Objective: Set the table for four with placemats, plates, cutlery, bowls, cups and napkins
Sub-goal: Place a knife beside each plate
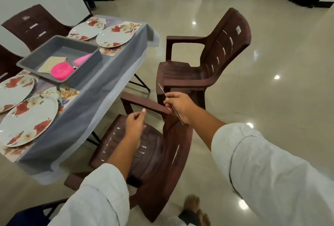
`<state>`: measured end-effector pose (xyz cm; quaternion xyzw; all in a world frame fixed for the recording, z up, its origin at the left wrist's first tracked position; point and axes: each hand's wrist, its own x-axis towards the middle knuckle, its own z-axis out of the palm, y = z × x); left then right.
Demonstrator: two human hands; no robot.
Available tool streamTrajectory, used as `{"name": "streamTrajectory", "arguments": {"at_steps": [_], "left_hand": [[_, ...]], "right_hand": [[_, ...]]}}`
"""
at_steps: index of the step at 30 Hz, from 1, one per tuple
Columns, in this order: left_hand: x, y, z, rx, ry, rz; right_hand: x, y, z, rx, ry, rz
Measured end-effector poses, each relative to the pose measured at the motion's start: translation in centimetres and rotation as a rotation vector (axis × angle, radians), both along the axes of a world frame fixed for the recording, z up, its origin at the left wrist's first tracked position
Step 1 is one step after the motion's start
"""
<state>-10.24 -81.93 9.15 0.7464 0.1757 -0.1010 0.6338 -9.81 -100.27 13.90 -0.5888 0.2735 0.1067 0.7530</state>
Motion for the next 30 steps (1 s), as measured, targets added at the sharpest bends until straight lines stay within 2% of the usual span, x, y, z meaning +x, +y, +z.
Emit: {"name": "streamTrajectory", "arguments": {"at_steps": [5, 12, 22, 30], "left_hand": [[4.0, -3.3, -2.6, -0.026, 0.016, 0.062], [11.6, -7.3, -5.3, -0.05, 0.037, 0.213], [19.5, -11.3, -4.4, 0.025, 0.041, 0.312], [26.9, -14.5, -3.6, 0.119, -0.032, 0.406]], "right_hand": [[3.2, -2.9, -0.3, -0.033, -0.015, 0.07], [11.9, -6.3, -1.6, -0.104, 0.042, 0.217], [24.1, -10.4, -2.2, -0.201, 0.113, 0.26], [34.1, -12.3, -4.2, -0.126, 0.067, 0.305]]}}
